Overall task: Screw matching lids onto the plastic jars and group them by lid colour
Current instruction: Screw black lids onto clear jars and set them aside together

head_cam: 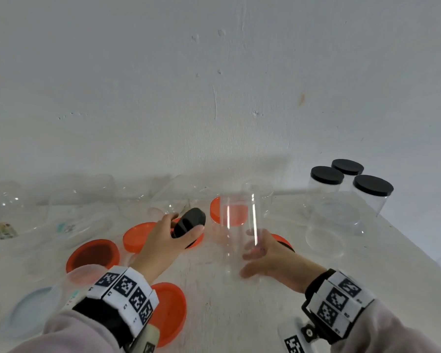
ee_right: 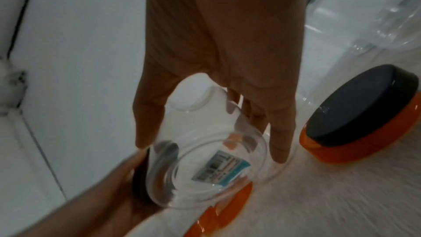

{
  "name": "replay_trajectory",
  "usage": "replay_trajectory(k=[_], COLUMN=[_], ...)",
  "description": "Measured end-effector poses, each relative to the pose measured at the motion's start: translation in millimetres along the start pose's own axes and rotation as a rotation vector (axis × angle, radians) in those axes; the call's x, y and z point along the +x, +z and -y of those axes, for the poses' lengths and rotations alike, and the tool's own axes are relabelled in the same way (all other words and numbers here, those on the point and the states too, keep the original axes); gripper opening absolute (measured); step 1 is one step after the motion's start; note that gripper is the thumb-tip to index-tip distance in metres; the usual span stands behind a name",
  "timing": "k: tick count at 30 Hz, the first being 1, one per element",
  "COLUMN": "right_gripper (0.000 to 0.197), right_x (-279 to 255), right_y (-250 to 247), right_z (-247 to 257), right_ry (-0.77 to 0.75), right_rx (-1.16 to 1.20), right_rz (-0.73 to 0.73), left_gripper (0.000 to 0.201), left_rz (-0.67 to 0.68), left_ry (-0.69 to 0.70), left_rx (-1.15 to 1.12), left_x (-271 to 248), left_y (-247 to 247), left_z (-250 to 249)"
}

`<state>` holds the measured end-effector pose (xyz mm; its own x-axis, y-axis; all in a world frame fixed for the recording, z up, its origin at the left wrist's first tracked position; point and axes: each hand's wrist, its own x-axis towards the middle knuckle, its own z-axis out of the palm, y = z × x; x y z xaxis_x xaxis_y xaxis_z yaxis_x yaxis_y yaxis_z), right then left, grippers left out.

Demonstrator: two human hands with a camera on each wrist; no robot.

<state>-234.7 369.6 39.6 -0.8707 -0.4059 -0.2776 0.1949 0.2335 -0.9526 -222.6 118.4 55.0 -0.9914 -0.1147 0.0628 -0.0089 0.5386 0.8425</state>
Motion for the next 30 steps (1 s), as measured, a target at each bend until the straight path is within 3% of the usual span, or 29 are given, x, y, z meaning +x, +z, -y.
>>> replay_trajectory(k=[7,18,24,30], right_gripper=[0.1,0.116,0.127,0.099], right_x=[13.1,14.6,7.0,0.9], right_y=[30.6,33.0,29.9,36.0], right_z=[-13.3,-32.2,-23.3,-8.9], right_ry=[0.012,-0.025,-0.039,-0.192], right_rx=[-0.37,-0.588,-0.443,-0.31], right_rz=[0.068,0.023,0.023,-0.05], left_gripper=[0.087,0.074,0.064,0.067], left_rz=[-0.054,0.03,0.069,0.163], left_ry=[-0.062,-0.035,0.01,0.107], left_rx=[-0.335,-0.371,-0.358,-0.2], left_x=[-9.9,-25.9,-28.8,-33.3], left_y=[-5.9,-2.5,4.7,9.1], left_z=[-17.8,-26.5,-32.0,-39.3])
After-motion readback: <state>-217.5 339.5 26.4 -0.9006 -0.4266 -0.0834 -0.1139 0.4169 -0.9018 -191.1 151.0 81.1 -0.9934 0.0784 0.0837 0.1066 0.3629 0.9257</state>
